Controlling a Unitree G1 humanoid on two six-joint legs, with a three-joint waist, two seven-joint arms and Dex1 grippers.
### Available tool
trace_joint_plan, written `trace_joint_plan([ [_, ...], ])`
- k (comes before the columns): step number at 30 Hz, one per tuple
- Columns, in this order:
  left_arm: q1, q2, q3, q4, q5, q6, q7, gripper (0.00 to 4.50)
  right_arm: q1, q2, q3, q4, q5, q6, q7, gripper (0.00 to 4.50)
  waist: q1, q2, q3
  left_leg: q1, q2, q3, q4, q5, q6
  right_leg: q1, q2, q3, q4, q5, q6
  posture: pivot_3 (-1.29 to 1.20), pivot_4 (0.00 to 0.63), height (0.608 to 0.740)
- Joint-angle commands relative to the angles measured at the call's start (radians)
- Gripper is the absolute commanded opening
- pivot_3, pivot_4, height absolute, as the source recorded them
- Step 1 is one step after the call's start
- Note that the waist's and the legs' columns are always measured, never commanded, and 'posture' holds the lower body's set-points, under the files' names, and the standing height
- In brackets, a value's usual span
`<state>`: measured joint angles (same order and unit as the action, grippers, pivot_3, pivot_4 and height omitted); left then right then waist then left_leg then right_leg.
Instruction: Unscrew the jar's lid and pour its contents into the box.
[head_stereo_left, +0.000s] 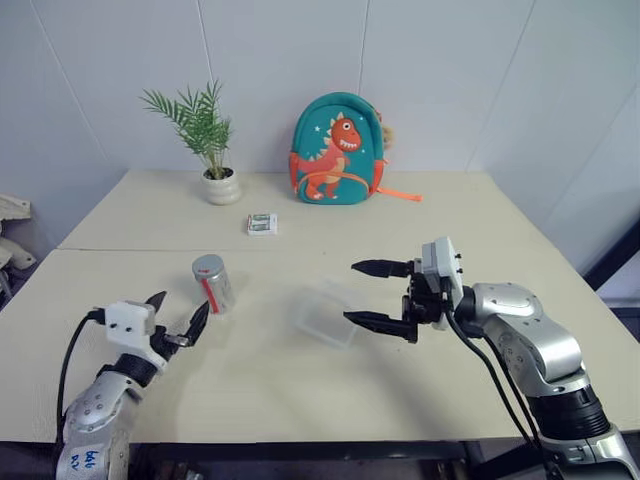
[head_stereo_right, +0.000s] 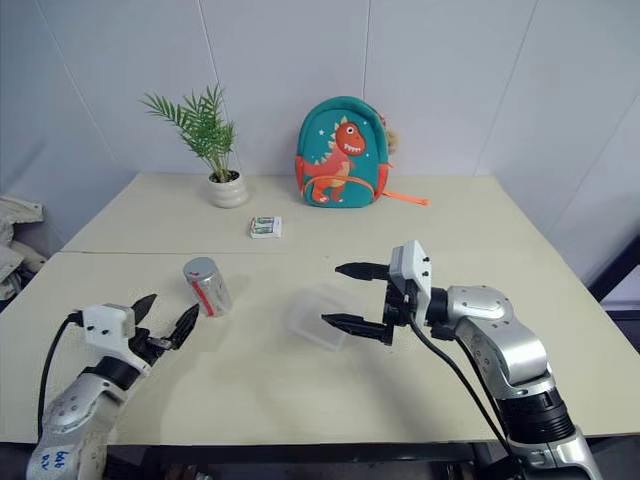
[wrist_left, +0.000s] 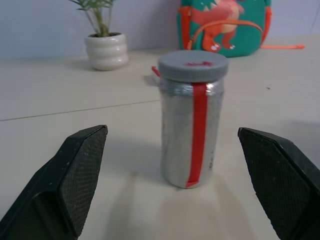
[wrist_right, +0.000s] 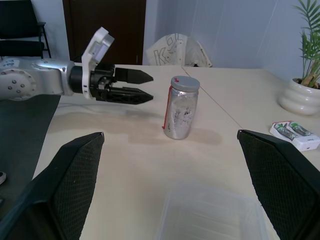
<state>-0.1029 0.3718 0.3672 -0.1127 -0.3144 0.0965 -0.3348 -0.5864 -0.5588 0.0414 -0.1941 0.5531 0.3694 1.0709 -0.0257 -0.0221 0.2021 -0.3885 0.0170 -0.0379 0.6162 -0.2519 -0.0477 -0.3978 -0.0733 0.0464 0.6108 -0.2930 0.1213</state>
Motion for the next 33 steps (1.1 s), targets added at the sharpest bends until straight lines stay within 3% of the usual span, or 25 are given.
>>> trace_joint_plan([
  [1, -0.016, -0.003, -0.008, 0.0, 0.01, -0.037, 0.006, 4.46, 0.013, 0.009, -0.008, -0.079, 0.039, 0.023, -0.014, 4.5, -0.002, 0.0, 0.0, 0.0, 0.0, 0.0, 0.0, 0.0, 0.0, 0.0, 0.0, 0.0, 0.0, 0.0, 0.0, 0.0, 0.15, 0.74],
  [16, -0.221, -0.015, -0.085, 0.241, 0.101, -0.119, 0.046, 4.46, 0.036, 0.018, -0.018, -0.102, 0.037, 0.024, -0.046, 4.5, 0.0, 0.0, 0.0, 0.0, 0.0, 0.0, 0.0, 0.001, 0.0, 0.0, 0.0, 0.0, 0.002, 0.0, 0.001, 0.0, 0.15, 0.74],
  [25, -0.244, -0.014, -0.103, 0.296, 0.125, -0.155, 0.063, 4.46, 0.046, 0.025, -0.021, -0.115, 0.043, 0.028, -0.07, 4.5, 0.0, 0.0, 0.0, 0.0, 0.0, 0.0, 0.0, 0.001, 0.0, 0.0, 0.0, -0.001, 0.002, 0.0, 0.001, 0.0, 0.15, 0.74],
  [33, -0.244, -0.014, -0.111, 0.322, 0.122, -0.162, 0.053, 2.1, 0.065, 0.035, -0.021, -0.116, 0.045, 0.026, -0.09, 4.5, 0.001, 0.0, 0.0, 0.0, 0.0, 0.0, 0.0, 0.001, 0.0, 0.0, 0.0, -0.001, 0.002, 0.0, 0.001, 0.0, 0.15, 0.74],
])
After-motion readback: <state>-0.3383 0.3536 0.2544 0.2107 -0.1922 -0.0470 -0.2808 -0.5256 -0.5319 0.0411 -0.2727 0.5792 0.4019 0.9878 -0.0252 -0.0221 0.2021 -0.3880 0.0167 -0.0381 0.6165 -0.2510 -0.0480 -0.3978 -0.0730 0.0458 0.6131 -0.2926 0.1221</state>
